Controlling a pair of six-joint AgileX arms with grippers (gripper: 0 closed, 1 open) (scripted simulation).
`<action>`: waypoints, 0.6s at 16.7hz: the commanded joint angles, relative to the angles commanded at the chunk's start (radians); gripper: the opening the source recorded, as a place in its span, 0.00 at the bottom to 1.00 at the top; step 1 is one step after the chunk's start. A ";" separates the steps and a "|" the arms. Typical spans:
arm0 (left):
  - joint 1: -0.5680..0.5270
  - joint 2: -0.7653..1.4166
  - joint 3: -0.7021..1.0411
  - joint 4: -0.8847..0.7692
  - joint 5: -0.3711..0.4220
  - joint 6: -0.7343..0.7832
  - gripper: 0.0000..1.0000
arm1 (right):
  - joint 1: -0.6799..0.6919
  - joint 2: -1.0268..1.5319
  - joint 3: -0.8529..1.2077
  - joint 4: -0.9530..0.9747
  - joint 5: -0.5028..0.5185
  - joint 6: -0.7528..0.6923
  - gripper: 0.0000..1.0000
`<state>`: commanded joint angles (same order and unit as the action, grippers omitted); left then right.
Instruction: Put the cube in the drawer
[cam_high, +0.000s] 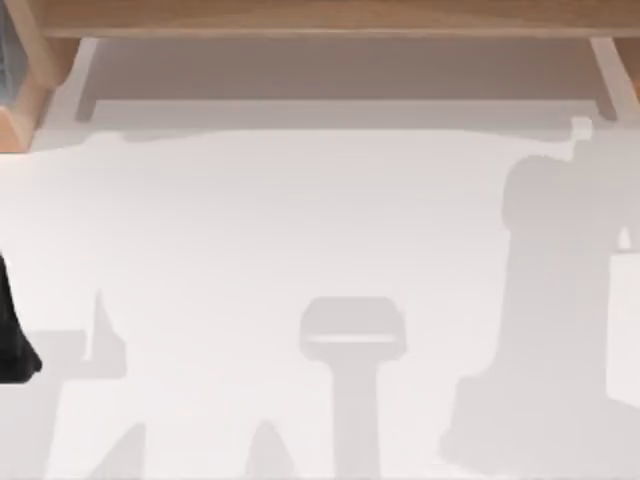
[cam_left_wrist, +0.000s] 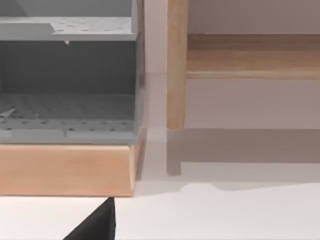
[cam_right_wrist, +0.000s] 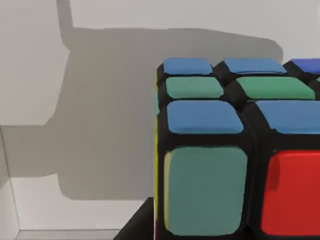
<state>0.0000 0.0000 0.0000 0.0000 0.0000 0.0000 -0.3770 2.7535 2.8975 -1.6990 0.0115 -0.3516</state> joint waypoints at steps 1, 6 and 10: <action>0.000 0.000 0.000 0.000 0.000 0.000 1.00 | 0.002 0.011 0.004 -0.005 0.003 0.001 0.00; 0.000 0.000 0.000 0.000 0.000 0.000 1.00 | 0.002 0.013 0.005 -0.006 0.004 0.001 0.00; 0.000 0.000 0.000 0.000 0.000 0.000 1.00 | 0.002 0.013 0.005 -0.006 0.004 0.001 0.30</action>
<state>0.0000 0.0000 0.0000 0.0000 0.0000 0.0000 -0.3746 2.7660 2.9024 -1.7046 0.0152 -0.3506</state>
